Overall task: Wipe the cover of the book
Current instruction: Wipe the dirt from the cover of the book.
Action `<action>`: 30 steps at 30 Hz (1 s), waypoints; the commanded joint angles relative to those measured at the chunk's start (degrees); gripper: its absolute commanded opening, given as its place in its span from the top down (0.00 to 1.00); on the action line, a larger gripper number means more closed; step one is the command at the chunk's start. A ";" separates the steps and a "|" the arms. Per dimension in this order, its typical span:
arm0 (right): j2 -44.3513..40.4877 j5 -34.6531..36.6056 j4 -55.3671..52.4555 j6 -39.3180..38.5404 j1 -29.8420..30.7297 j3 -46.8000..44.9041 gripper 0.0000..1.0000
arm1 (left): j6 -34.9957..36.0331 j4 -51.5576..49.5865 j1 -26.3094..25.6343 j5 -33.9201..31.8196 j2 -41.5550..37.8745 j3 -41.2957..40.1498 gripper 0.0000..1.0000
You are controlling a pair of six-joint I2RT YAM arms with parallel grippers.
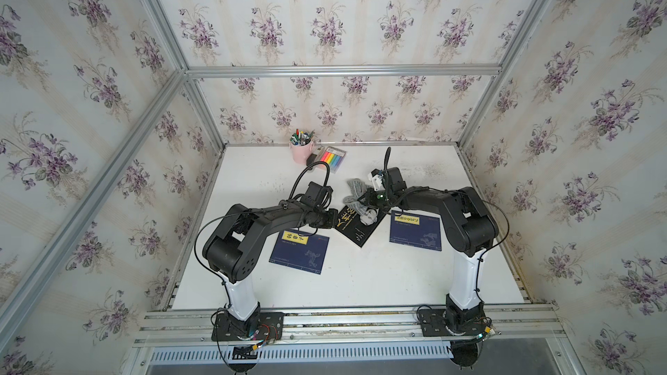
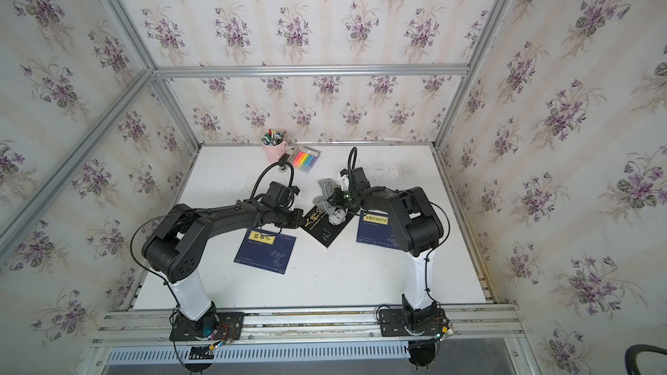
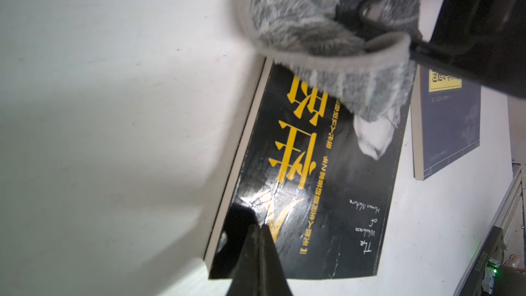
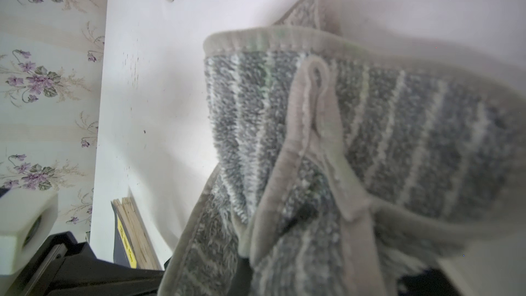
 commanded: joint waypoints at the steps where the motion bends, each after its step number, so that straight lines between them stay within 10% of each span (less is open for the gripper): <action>1: 1.44 5.05 -5.24 -1.32 -1.57 0.82 1.00 | 1.12 -3.06 -0.12 -1.15 0.50 0.02 0.97; 30: 2.21 3.51 -6.66 -2.69 -1.32 2.97 1.00 | 2.26 -5.08 -0.12 -1.31 1.99 2.04 0.97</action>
